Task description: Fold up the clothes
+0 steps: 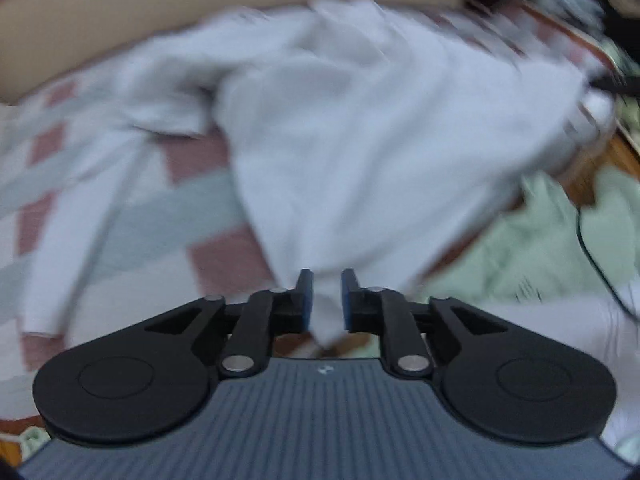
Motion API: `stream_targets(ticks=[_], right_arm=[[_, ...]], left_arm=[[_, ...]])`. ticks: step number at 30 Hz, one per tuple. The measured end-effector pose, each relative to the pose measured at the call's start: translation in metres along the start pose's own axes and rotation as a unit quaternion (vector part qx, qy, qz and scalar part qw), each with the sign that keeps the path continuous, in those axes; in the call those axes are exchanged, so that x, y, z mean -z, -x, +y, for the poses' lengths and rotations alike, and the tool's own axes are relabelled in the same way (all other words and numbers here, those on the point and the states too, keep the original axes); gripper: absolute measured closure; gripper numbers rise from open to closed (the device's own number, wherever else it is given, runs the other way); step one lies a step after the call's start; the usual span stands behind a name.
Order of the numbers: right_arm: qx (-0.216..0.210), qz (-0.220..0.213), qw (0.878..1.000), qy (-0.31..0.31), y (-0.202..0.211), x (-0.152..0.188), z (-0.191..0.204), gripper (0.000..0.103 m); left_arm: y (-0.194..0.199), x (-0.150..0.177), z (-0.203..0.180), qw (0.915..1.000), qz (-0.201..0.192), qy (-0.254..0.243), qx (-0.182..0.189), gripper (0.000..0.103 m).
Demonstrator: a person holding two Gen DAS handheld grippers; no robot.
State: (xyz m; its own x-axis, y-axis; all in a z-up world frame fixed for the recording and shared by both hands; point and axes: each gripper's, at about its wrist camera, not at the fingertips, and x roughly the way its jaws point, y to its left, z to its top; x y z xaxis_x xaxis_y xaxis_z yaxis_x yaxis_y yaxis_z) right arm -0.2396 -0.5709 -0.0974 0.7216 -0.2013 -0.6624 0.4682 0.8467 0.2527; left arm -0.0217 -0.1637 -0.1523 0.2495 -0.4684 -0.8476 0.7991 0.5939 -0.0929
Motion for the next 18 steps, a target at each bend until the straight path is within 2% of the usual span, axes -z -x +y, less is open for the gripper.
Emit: stream_targets(ticks=[1,2,4,5,6,7,8,11,13,14,15,17,18], right_arm=[[-0.002,-0.002,1.0,-0.008,0.0,0.0,-0.003,0.098],[-0.003,-0.004,1.0,-0.016,0.0,0.0,-0.007,0.098],[-0.002,-0.005,1.0,-0.022,0.0,0.003,-0.01,0.098],[-0.002,-0.005,1.0,-0.025,0.0,0.004,-0.012,0.098],[-0.002,-0.004,1.0,-0.028,-0.001,0.005,-0.013,0.098],[-0.003,-0.004,1.0,-0.029,-0.002,0.006,-0.013,0.098],[-0.003,-0.004,1.0,-0.03,-0.003,0.006,-0.013,0.098],[-0.005,-0.003,0.999,-0.032,-0.006,0.008,-0.014,0.098],[-0.006,-0.002,1.0,-0.03,-0.007,0.009,-0.013,0.098],[-0.005,-0.001,1.0,-0.029,-0.007,0.01,-0.014,0.097],[-0.004,0.0,1.0,-0.027,-0.008,0.011,-0.014,0.097],[0.002,0.004,1.0,-0.021,-0.007,0.012,-0.014,0.097],[0.005,0.006,1.0,-0.016,-0.007,0.013,-0.015,0.097]], left_arm=[[-0.006,0.001,-0.004,0.9999,0.012,-0.012,0.0,0.077],[-0.012,0.001,-0.008,0.9995,0.024,-0.023,-0.001,0.07],[-0.022,0.001,-0.016,0.9987,0.035,-0.034,-0.016,0.051],[-0.029,0.0,-0.018,0.9976,0.044,-0.04,-0.036,0.034],[-0.037,-0.001,-0.02,0.996,0.053,-0.046,-0.055,0.028],[-0.044,-0.002,-0.022,0.9939,0.063,-0.052,-0.074,0.028],[-0.051,-0.003,-0.024,0.9919,0.069,-0.057,-0.09,0.023],[-0.045,-0.008,-0.02,0.9948,0.036,-0.041,-0.086,0.033],[-0.036,-0.01,-0.013,0.996,0.011,-0.02,-0.086,0.053],[-0.033,-0.011,-0.009,0.9961,0.0,-0.012,-0.087,0.081],[-0.034,-0.012,-0.008,0.9955,0.0,-0.015,-0.094,0.099],[-0.036,-0.012,-0.006,0.9931,0.002,-0.023,-0.115,0.099],[-0.033,-0.012,-0.004,0.9944,-0.002,-0.018,-0.104,0.099]])
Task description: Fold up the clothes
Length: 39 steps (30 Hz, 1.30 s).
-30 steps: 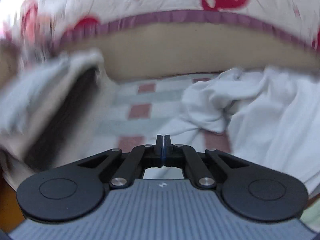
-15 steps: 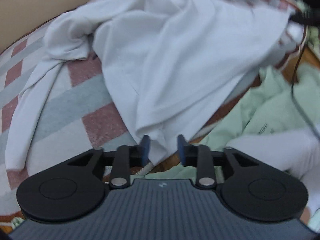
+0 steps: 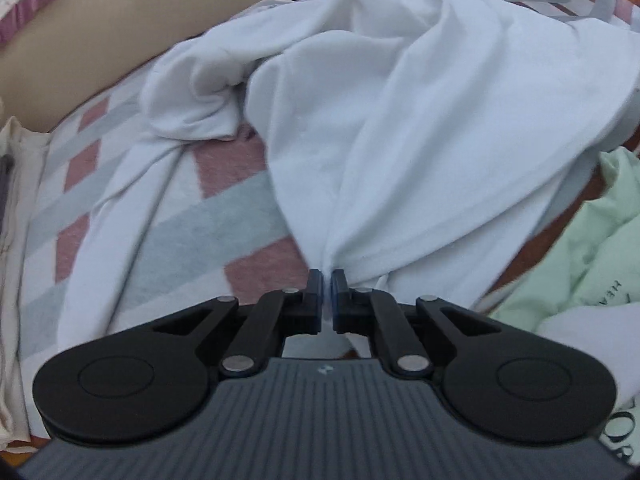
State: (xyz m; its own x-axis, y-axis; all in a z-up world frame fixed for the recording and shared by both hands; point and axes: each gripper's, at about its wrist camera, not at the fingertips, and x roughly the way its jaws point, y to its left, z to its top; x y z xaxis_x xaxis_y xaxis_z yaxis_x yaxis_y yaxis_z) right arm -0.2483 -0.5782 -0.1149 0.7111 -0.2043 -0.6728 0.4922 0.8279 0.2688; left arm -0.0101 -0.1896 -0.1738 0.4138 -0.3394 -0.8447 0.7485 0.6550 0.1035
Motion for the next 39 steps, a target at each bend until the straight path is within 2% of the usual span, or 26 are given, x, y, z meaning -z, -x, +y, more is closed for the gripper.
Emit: stream_targets(ticks=[3,5,7,8,9,13,16,17,18,19,20,22,24,25,27,28,30,31,32,34,36,37,38,39], right_arm=[[0.005,0.0,1.0,-0.003,-0.002,0.0,-0.004,0.097],[0.004,0.002,1.0,-0.007,-0.003,0.001,-0.005,0.097],[-0.008,-0.002,1.0,-0.017,-0.004,0.003,-0.007,0.097],[-0.017,-0.005,1.0,-0.024,-0.004,0.004,-0.008,0.097],[-0.02,-0.005,0.999,-0.031,-0.005,0.005,-0.009,0.097],[-0.018,0.0,0.999,-0.036,-0.008,0.007,-0.01,0.097],[-0.017,0.001,0.999,-0.036,-0.01,0.007,-0.011,0.097],[-0.017,0.002,0.999,-0.037,-0.011,0.008,-0.011,0.097],[-0.017,0.002,0.999,-0.038,-0.013,0.008,-0.011,0.096],[-0.017,0.003,0.999,-0.038,-0.014,0.009,-0.011,0.096],[-0.017,0.004,0.999,-0.039,-0.016,0.009,-0.012,0.096],[-0.023,0.006,0.999,-0.035,-0.02,0.011,-0.011,0.096],[-0.032,0.008,0.999,-0.021,-0.024,0.011,-0.009,0.096],[-0.035,0.008,0.999,-0.01,-0.025,0.011,-0.007,0.096],[-0.025,0.011,1.0,0.001,-0.027,0.013,-0.005,0.096],[-0.022,0.011,1.0,0.001,-0.028,0.014,-0.005,0.097],[-0.005,0.008,1.0,-0.002,-0.028,0.006,-0.006,0.097],[0.003,0.006,1.0,-0.003,-0.028,0.002,-0.007,0.097],[-0.004,-0.011,1.0,-0.011,-0.017,-0.011,-0.003,0.097],[-0.033,-0.055,0.998,-0.006,0.018,-0.036,0.011,0.098],[-0.075,-0.106,0.991,0.026,0.066,-0.058,0.032,0.098],[-0.083,-0.104,0.991,0.031,0.079,-0.058,0.036,0.098],[-0.089,-0.098,0.991,0.035,0.091,-0.056,0.038,0.098],[-0.095,-0.093,0.99,0.039,0.102,-0.054,0.041,0.098]], left_arm=[[0.007,-0.001,0.003,0.999,-0.009,0.013,0.043,0.097],[0.006,0.0,-0.002,0.9969,0.002,0.01,0.079,0.095],[0.004,0.001,-0.007,0.9934,0.014,0.008,0.113,0.078],[-0.001,0.002,-0.007,0.9924,0.03,0.015,0.118,0.062],[-0.004,0.003,-0.007,0.9931,0.039,0.018,0.109,0.061],[-0.008,0.004,-0.005,0.9968,0.048,0.018,0.062,0.061],[-0.009,0.005,-0.007,0.9978,0.043,0.003,0.051,0.073],[-0.009,0.005,-0.008,0.9979,0.041,-0.003,0.049,0.077],[-0.01,0.004,-0.009,0.9974,0.039,-0.006,0.06,0.077],[-0.011,0.003,-0.008,0.9963,0.038,-0.005,0.076,0.076],[-0.013,0.002,-0.007,0.9962,0.038,-0.002,0.079,0.07],[-0.017,-0.002,-0.005,0.996,0.037,0.004,0.081,0.071],[-0.017,-0.002,-0.004,0.9979,0.026,0.001,0.059,0.096],[-0.014,-0.002,-0.001,0.9987,0.018,0.008,0.047,0.097],[0.0,-0.003,0.01,0.9995,-0.014,0.028,0.0,0.098],[0.016,-0.004,0.016,0.9975,-0.053,0.034,-0.032,0.098],[0.049,-0.006,0.029,0.9855,-0.131,0.05,-0.096,0.099],[0.069,-0.006,0.038,0.9755,-0.167,0.076,-0.121,0.099],[0.093,-0.006,0.046,0.9631,-0.203,0.109,-0.14,0.099],[0.15,-0.001,0.06,0.9311,-0.28,0.181,-0.147,0.099],[0.196,0.012,0.064,0.9049,-0.321,0.234,-0.153,0.099],[0.21,0.02,0.064,0.8997,-0.324,0.253,-0.147,0.099],[0.216,0.029,0.061,0.9011,-0.314,0.264,-0.141,0.099],[0.215,0.038,0.057,0.9078,-0.293,0.268,-0.136,0.099]])
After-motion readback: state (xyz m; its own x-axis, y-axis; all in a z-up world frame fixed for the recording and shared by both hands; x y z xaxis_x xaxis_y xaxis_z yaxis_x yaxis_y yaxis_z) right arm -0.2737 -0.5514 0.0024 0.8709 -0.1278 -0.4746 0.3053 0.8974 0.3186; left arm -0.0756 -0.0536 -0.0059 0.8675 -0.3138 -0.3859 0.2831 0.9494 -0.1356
